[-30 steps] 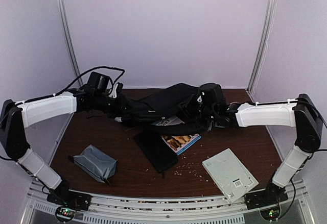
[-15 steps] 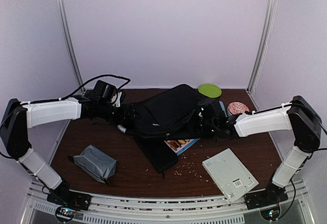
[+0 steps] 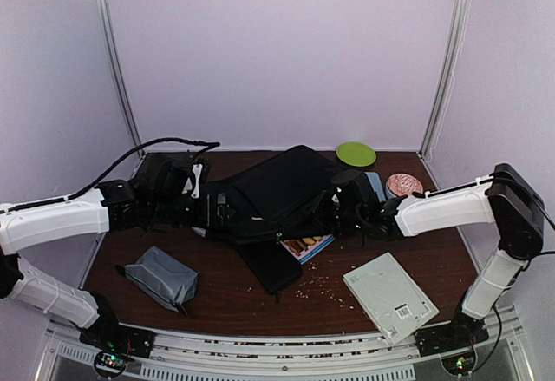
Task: Pack the student bag
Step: Adjust the student bag at the center of the board.
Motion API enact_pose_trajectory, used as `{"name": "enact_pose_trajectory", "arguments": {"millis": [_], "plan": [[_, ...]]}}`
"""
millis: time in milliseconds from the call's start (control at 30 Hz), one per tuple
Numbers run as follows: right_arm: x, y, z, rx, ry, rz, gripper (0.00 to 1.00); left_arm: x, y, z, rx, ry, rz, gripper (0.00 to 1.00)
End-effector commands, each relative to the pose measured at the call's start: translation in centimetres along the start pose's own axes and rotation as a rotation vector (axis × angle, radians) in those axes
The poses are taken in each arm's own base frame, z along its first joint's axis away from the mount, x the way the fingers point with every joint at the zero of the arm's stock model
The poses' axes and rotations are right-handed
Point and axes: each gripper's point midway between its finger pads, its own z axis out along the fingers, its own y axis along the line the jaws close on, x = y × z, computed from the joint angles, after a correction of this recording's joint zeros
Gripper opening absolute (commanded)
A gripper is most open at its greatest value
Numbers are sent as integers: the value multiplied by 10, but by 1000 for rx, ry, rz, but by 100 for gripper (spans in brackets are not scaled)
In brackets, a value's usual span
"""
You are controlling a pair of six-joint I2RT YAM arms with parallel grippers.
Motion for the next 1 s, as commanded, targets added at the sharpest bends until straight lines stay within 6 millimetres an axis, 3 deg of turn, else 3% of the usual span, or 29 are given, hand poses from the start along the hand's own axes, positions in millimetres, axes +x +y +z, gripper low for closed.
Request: {"name": "enact_pose_trajectory", "arguments": {"millis": [0, 200, 500, 667, 833, 967], "plan": [[10, 19, -3, -72, 31, -6, 0, 6, 22, -7, -88, -17, -41, 98], [15, 14, -1, -74, 44, 4, 0, 24, 16, -8, -41, -9, -94, 96], [17, 15, -6, -79, 40, -6, 0, 54, 10, 14, 17, 65, -165, 91], [22, 10, -8, -78, 46, -4, 0, 57, 2, 24, 59, 76, -188, 85], [26, 8, -8, -78, 56, -3, 0, 41, -4, 38, 63, 71, -172, 70], [26, 6, -10, -73, 53, -7, 0, 30, -2, 55, 73, 73, -195, 48]]}}
